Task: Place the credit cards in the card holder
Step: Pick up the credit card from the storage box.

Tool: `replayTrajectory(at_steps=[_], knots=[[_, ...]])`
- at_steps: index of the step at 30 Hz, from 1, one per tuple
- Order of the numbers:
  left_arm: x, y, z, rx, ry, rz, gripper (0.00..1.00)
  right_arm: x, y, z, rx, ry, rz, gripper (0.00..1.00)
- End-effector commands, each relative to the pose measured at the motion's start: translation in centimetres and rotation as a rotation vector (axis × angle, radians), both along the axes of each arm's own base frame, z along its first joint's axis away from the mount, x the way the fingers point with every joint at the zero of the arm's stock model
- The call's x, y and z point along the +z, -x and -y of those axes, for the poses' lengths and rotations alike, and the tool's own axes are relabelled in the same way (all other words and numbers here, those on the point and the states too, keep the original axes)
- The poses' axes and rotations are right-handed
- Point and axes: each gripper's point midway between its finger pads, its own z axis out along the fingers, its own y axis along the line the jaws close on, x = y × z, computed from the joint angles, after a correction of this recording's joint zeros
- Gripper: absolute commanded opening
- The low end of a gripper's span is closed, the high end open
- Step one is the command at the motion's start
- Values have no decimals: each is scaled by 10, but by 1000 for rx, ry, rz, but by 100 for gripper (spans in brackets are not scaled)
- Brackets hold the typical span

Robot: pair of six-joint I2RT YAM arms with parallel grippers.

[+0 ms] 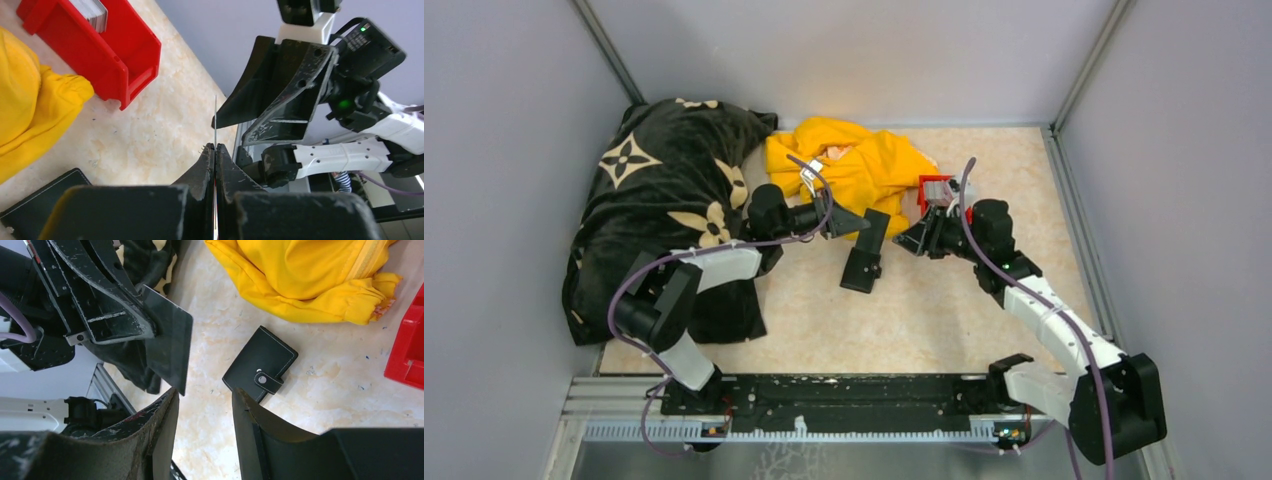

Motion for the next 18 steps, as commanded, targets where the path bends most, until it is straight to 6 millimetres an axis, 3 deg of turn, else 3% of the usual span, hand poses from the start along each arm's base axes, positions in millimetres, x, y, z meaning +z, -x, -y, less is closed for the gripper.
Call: replayTrajectory(at_steps=[1, 18], knots=[[16, 1, 1, 9, 99, -8, 0, 26, -10, -10, -3, -94, 99, 44], [10, 3, 4, -21, 152, -81, 0, 23, -12, -41, 73, -201, 82, 41]])
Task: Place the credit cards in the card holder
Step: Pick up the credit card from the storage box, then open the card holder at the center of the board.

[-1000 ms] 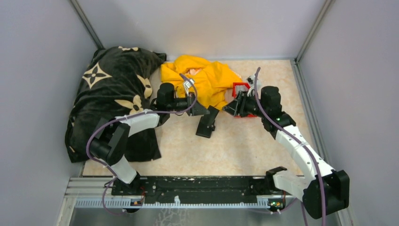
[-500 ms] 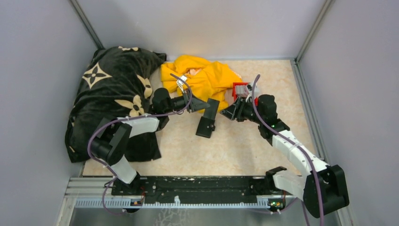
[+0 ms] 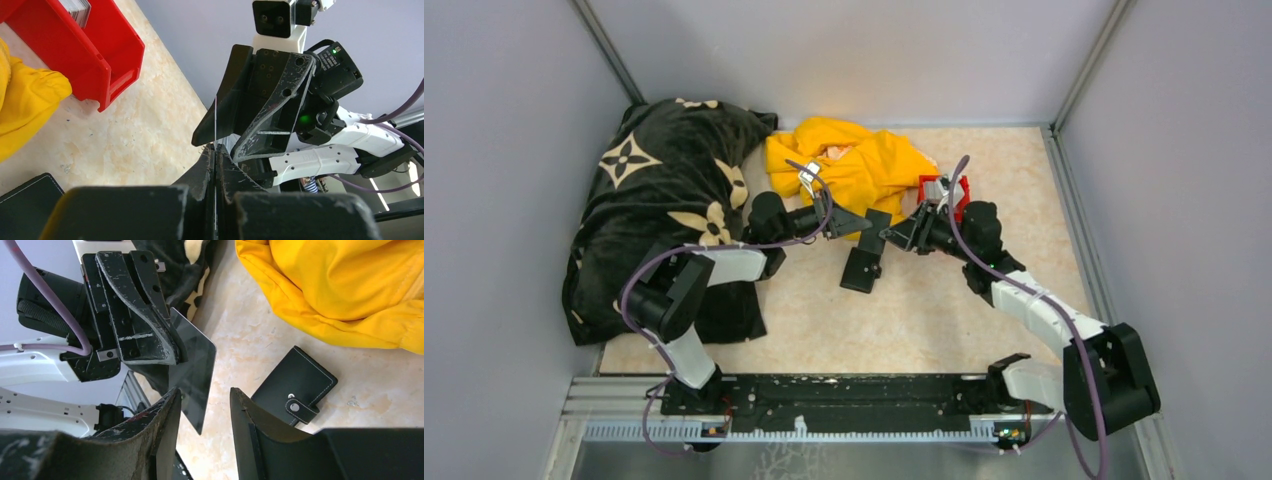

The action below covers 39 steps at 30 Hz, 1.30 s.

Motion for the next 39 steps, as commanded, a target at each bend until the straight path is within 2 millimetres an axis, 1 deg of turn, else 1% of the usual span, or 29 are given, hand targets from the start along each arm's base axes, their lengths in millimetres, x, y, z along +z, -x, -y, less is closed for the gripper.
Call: replayTrajectory(at_steps=[1, 5, 7, 9, 13, 14, 18, 19, 20, 22, 24, 26, 28, 32, 33, 35, 37, 39], knots=[[6, 2, 2, -18, 37, 20, 0, 17, -2, -14, 37, -47, 70, 40], [5, 2, 3, -28, 36, 14, 0, 16, -2, -17, 49, -63, 68, 28], [3, 3, 4, -34, 38, 6, 0, 17, -3, -19, 57, -77, 71, 19], [2, 4, 4, -39, 43, 3, 0, 17, -2, -21, 66, -89, 72, 12], [2, 8, 4, -66, 70, -7, 0, 25, 0, -25, 96, -139, 97, 5], [2, 8, 4, -74, 75, -11, 0, 27, 1, -27, 105, -154, 101, 1], [-2, 10, 5, -98, 91, -35, 0, 39, 5, -31, 141, -215, 118, 0], [-4, 9, 4, -99, 91, -44, 3, 42, 7, -32, 149, -227, 122, 0], [-7, 8, 3, -95, 89, -51, 12, 44, 7, -32, 153, -233, 124, 0], [-11, 4, -2, -70, 80, -67, 43, 47, 8, -32, 152, -237, 130, 0], [-17, -2, -12, -20, 66, -80, 54, 49, 8, -31, 145, -229, 131, 0], [-29, -10, -21, 47, 19, -114, 62, 46, 7, -31, 126, -198, 120, 0], [-44, -20, -30, 133, -58, -136, 63, 39, 4, -33, 100, -134, 100, 0], [-84, -38, -55, 328, -278, -183, 63, 18, -4, -35, 13, 39, 47, 0], [-92, -40, -62, 370, -319, -201, 62, 15, -4, -36, 1, 69, 35, 0], [-102, -40, -73, 429, -364, -203, 60, 7, -6, -37, -37, 130, 2, 0], [-113, -39, -81, 468, -419, -215, 58, -6, -7, -35, -76, 213, -50, 0], [-124, -37, -88, 497, -475, -217, 57, -13, -9, -35, -109, 274, -75, 0]])
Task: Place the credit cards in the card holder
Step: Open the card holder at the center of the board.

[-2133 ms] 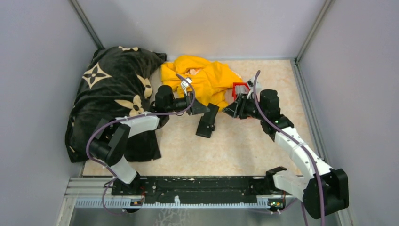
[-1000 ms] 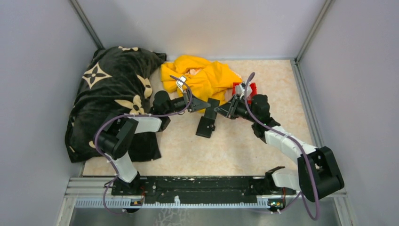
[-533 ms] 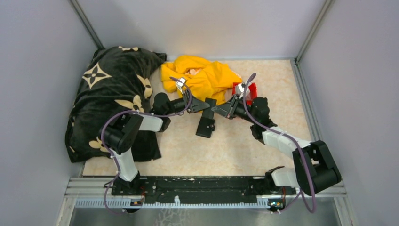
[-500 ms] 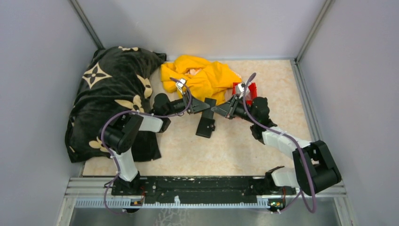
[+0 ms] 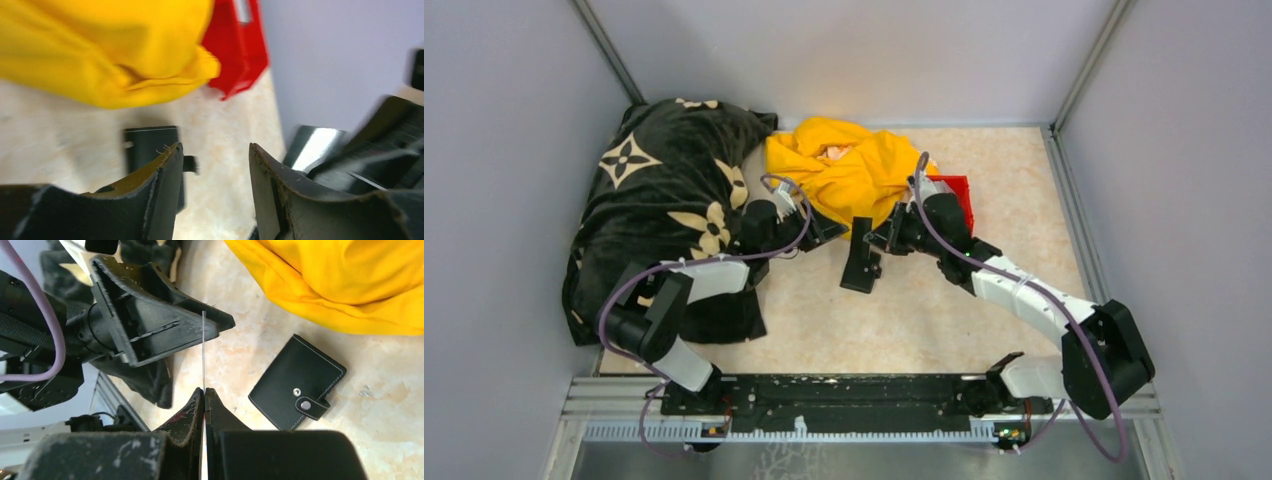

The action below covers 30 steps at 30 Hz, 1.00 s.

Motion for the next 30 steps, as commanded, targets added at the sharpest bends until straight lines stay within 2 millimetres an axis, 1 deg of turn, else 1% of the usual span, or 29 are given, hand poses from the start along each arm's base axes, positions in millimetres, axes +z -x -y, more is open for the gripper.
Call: replayTrajectory(at_steps=[1, 3, 6, 11, 15, 18, 24, 30], knots=[[-64, 0, -35, 142, -262, -90, 56, -2, -9, 6, -94, 173, -3, 0], [-74, 4, -41, 168, -312, -96, 55, -6, -8, 4, -106, 220, -10, 0], [-82, 8, -49, 196, -371, -94, 54, -13, -9, 4, -124, 286, -14, 0], [-86, 10, -55, 231, -450, -80, 53, -25, -12, 1, -130, 361, -49, 0], [-94, 13, -59, 249, -509, -90, 53, -29, -16, -1, -158, 402, -61, 0], [-100, 15, -61, 247, -539, -100, 52, -32, -17, -4, -175, 431, -69, 0], [-115, 21, -60, 230, -592, -122, 51, -45, -16, -11, -153, 507, -122, 0], [-127, 23, -57, 216, -648, -134, 50, -50, -16, -16, -134, 545, -159, 0]])
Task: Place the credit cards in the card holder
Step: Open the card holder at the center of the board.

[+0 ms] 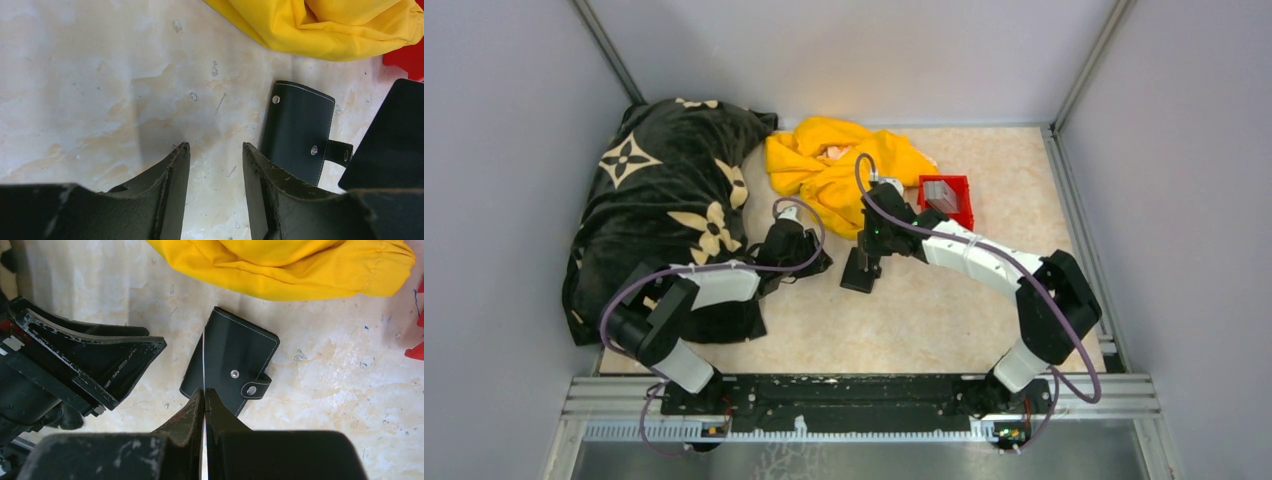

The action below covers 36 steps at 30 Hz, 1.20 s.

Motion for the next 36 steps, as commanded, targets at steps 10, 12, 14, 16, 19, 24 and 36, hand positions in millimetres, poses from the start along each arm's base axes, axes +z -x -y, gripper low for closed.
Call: replayTrajectory(at_steps=[10, 12, 14, 16, 19, 24, 36], knots=[[-32, 3, 5, -35, -154, -76, 49, -9, -4, -11, 13, 72, -64, 0], [-37, 5, 5, -38, -165, -87, 49, -12, -5, -11, 12, 82, -71, 0], [-41, 6, 6, -41, -176, -100, 48, -13, -4, -10, 11, 90, -76, 0], [-47, 8, 6, -43, -192, -115, 48, -15, -4, -9, 9, 97, -80, 0], [-55, 11, 7, -44, -210, -136, 48, -16, -4, -7, 8, 109, -82, 0], [-67, 16, 9, -48, -231, -168, 47, -19, -3, -3, 3, 122, -87, 0], [-85, 23, 13, -56, -254, -219, 45, -21, -1, 10, -11, 137, -90, 0]])
